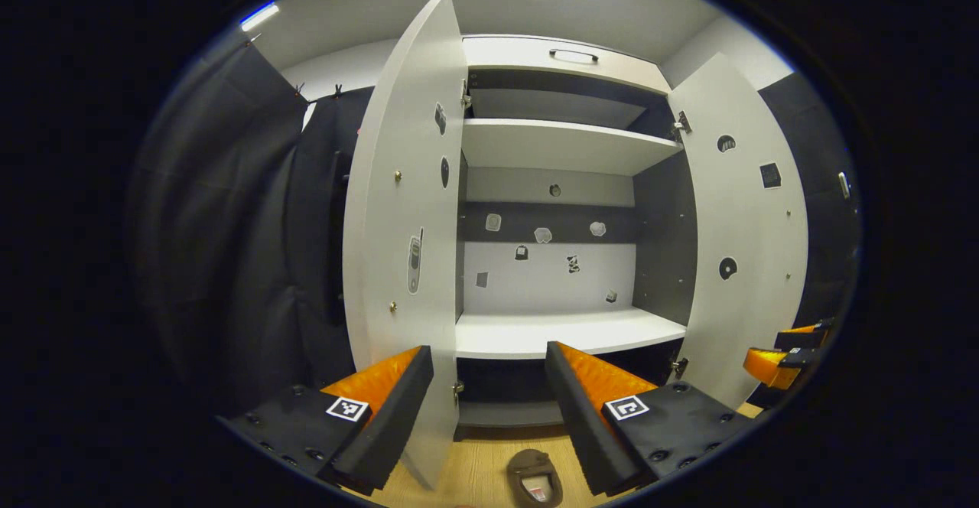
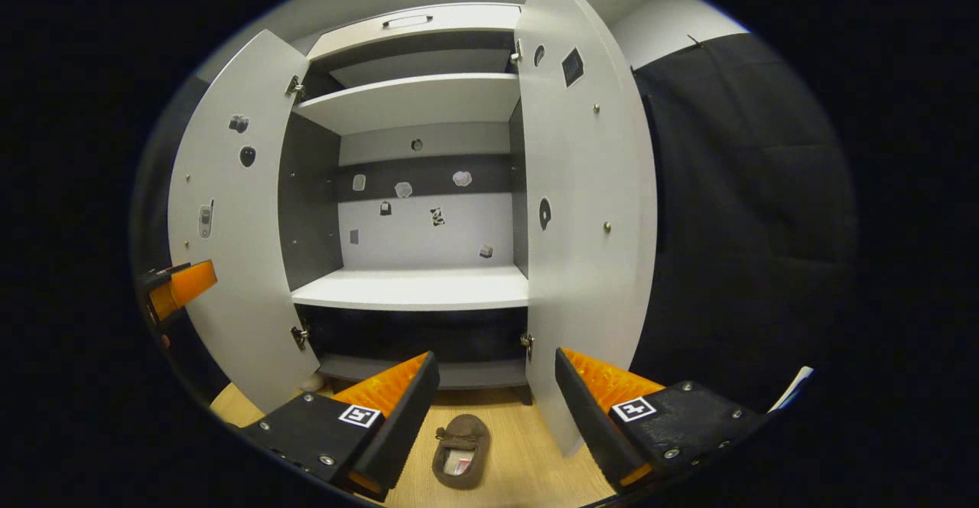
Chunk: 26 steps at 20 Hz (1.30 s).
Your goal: Grab one shoe with the right hand and put it into the shoe cabinet, grab the other shoe with the left hand and put it into the shoe cabinet; then close the right door with the right hand and the left door with the left hand.
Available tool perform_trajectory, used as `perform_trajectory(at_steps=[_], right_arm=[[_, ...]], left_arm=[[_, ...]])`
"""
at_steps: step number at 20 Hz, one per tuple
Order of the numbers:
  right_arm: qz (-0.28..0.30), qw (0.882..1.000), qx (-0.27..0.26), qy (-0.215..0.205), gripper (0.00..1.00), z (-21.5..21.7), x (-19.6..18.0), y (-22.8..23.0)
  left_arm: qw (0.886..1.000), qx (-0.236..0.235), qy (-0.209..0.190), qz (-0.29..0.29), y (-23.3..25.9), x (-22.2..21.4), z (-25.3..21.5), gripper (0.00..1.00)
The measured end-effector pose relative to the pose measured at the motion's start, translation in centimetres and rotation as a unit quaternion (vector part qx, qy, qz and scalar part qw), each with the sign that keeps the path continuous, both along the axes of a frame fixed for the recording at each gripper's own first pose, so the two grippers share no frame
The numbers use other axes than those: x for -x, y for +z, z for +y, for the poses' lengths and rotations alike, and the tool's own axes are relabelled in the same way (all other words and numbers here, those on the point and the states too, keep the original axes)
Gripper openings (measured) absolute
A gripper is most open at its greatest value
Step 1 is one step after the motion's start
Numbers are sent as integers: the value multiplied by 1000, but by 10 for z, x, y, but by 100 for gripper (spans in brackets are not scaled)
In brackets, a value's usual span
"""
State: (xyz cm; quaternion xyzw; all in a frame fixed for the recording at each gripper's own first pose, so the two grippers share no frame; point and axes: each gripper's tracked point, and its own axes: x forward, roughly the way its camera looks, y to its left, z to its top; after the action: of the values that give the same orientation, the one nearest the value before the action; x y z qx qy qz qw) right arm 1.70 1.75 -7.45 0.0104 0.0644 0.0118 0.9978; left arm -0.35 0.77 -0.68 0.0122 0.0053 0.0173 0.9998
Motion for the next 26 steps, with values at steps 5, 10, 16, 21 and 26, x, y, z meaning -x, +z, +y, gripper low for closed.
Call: perform_trajectory(at_steps=[5,10,16,21,26], right_arm=[[56,998,33,5,94,7,-20,-83],[127,990,57,10,94,16,-31,-180],[220,975,30,-4,93,16,-40,-272],[285,958,12,-8,73,23,-46,-329],[302,953,-22,-27,36,29,-54,-346]], left_arm=[[1000,0,9,3,-2,0,9,96],[1000,-1,10,3,-3,3,11,98],[1000,-6,15,2,-6,5,11,96],[1000,-10,16,8,-9,6,12,96],[1000,-7,16,7,-7,9,15,96]])
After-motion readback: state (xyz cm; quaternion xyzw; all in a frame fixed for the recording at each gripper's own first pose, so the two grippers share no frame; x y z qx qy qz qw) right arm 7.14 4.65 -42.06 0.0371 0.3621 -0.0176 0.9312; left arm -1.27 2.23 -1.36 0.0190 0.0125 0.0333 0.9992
